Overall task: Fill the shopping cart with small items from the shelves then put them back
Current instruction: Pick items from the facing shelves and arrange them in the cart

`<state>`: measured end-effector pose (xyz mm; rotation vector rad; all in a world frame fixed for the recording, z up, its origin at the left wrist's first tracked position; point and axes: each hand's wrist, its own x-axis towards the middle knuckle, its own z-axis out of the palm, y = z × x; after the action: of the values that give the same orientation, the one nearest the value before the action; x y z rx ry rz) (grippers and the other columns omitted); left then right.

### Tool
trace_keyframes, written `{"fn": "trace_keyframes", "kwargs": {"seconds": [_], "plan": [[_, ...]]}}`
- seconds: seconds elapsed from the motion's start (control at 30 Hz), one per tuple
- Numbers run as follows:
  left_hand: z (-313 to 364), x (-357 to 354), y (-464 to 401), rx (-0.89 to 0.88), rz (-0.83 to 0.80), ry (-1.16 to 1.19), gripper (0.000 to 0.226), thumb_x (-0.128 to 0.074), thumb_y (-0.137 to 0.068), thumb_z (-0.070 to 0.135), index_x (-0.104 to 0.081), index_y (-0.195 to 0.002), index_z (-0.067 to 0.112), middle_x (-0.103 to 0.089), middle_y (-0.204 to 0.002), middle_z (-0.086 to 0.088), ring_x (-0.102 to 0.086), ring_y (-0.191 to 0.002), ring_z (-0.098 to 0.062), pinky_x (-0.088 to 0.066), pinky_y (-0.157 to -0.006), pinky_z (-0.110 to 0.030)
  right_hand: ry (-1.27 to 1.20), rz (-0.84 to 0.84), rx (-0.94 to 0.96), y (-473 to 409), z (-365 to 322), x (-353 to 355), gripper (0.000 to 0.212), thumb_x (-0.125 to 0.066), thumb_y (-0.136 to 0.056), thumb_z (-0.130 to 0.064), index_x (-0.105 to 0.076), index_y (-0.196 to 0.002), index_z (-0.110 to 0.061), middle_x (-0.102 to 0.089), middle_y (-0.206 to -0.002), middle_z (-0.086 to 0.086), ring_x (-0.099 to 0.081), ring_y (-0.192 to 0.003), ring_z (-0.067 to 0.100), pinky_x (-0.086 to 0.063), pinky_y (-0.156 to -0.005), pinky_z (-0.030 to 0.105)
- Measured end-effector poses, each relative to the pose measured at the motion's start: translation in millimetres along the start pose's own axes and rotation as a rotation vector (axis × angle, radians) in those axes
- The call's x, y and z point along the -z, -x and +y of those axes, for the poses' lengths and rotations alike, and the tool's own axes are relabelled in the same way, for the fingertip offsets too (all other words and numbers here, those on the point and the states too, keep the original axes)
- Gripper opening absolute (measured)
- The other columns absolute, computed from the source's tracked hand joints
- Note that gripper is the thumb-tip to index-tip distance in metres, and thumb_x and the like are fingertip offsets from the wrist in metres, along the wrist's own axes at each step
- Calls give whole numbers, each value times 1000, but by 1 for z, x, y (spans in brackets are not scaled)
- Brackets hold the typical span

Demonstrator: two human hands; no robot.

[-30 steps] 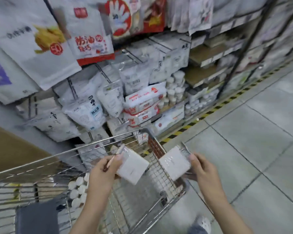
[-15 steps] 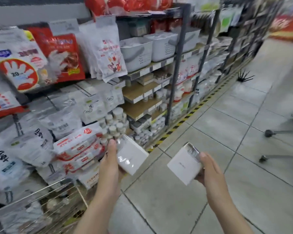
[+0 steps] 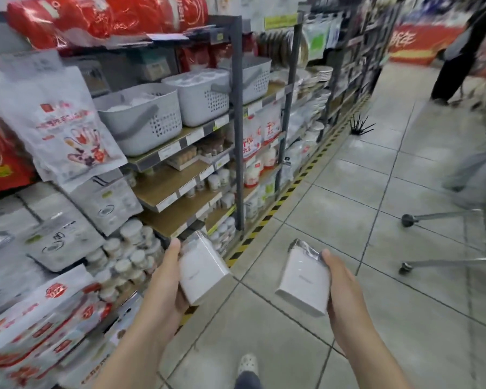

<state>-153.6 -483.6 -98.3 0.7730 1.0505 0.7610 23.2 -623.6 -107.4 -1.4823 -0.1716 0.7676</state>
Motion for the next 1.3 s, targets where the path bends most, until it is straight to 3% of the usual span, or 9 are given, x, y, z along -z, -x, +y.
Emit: {"fn": "trace_keyframes", "kwargs": {"seconds": [0.1,0.2,0.27,0.43,0.73,0.8,0.93,1.1,1.3], "plan": [[15,-34,-46,50,-77,41,23,-46,-97,38,-58,-93,18,-70,-82,-9,-62,-81,-25,-50,-71,-38,-10,-1,-17,-56,-27,-11,29,-47,-97,-37,-59,-79,-18,-63,-65,3,-59,-63,23,-40,-61,32],[34,-64,-100,63,-140,51,28,-44,-97,33,-59,-110,14,-66,-101,-16,-61,-85,-28,-51,-59,-35,15,-34,16,-114,-52,-23,25,-48,-96,-35,-61,-87,-16,-64,-73,4,-61,-67,21,-42,-59,31],[48,-86,-136,31,-171,9,31,-42,-97,33,-60,-111,13,-67,-96,-17,-61,-81,-30,-53,-51,-33,28,-70,44,-151,-66,-28,21,-50,-96,-31,-61,-92,-14,-64,-72,0,-61,-67,17,-43,-58,28],[72,-148,-213,-51,-164,-67,33,-52,-92,36,-61,-118,18,-68,-104,-15,-63,-93,-32,-49,-84,-47,7,-58,88,-236,-93,-26,13,-54,-94,-24,-60,-97,-14,-66,-84,4,-63,-76,18,-48,-67,30],[91,-277,-312,-145,-86,-143,37,-65,-75,39,-61,-100,13,-66,-84,-8,-64,-75,-25,-50,-63,-38,29,-74,119,-411,-147,-9,22,-56,-93,-23,-60,-113,-13,-68,-99,10,-64,-83,21,-50,-69,31],[98,-304,-334,-170,-39,-129,23,-60,-85,32,-60,-96,13,-64,-83,-9,-62,-74,-24,-48,-53,-31,42,-111,126,-454,-167,-9,20,-56,-93,-23,-60,-110,-13,-68,-96,10,-63,-80,21,-50,-68,32],[108,-348,-372,-214,71,-66,11,-57,-91,25,-60,-93,15,-66,-77,-3,-62,-75,-20,-47,-63,-33,99,-228,159,-532,-208,-15,14,-55,-95,-23,-62,-100,-12,-68,-89,8,-64,-77,19,-49,-65,29],[122,-388,-414,-293,198,-9,10,-55,-93,24,-61,-95,16,-62,-87,-4,-59,-80,-19,-44,-64,-32,147,-391,175,-609,-244,-43,16,-54,-95,-22,-64,-106,-16,-68,-96,9,-65,-82,20,-51,-62,27],[155,-417,-473,-349,288,-78,11,-57,-91,27,-64,-96,19,-64,-92,-8,-58,-82,-24,-42,-74,-41,178,-469,148,-686,-269,-84,12,-57,-92,-30,-68,-97,-28,-69,-96,11,-64,-88,30,-48,-75,40]]}}
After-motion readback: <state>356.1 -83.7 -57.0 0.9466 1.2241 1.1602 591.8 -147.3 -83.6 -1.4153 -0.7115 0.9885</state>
